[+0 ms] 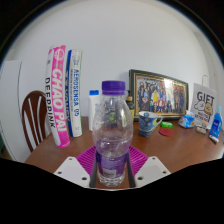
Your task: Pour water
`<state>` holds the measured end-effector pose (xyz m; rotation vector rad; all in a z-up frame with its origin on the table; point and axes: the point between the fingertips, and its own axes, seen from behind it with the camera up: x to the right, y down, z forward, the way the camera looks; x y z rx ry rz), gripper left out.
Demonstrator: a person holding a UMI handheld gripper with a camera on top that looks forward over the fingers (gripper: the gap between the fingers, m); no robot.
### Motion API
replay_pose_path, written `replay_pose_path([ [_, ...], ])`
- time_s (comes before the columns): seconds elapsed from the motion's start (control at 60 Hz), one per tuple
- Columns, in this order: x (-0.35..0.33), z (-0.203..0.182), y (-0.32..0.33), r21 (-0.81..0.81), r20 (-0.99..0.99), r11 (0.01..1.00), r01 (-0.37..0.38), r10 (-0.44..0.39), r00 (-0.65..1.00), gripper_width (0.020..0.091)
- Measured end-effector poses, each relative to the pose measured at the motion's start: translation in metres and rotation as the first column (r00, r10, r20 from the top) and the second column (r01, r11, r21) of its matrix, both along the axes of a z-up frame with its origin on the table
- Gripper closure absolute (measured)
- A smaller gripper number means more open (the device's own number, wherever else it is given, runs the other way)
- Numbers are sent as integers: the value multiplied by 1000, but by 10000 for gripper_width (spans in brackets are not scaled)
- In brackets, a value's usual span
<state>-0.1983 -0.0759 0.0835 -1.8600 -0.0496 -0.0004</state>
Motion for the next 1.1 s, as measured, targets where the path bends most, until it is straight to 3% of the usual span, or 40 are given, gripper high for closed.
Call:
replay_pose_path([
  [0.133,-3,1,0,-2,23,1000,-10,10,1000,758],
  [0.367,-17,48,33,37,-112,999,-30,34,993,760],
  [0.533,-20,102,90,78,-434,997,-3,37,900,761],
  [0.8,-1,138,179,10,-892,999,40,-9,453,760],
  [1.1,9,130,224,-101,-983,995,-5,-101,-156,762],
])
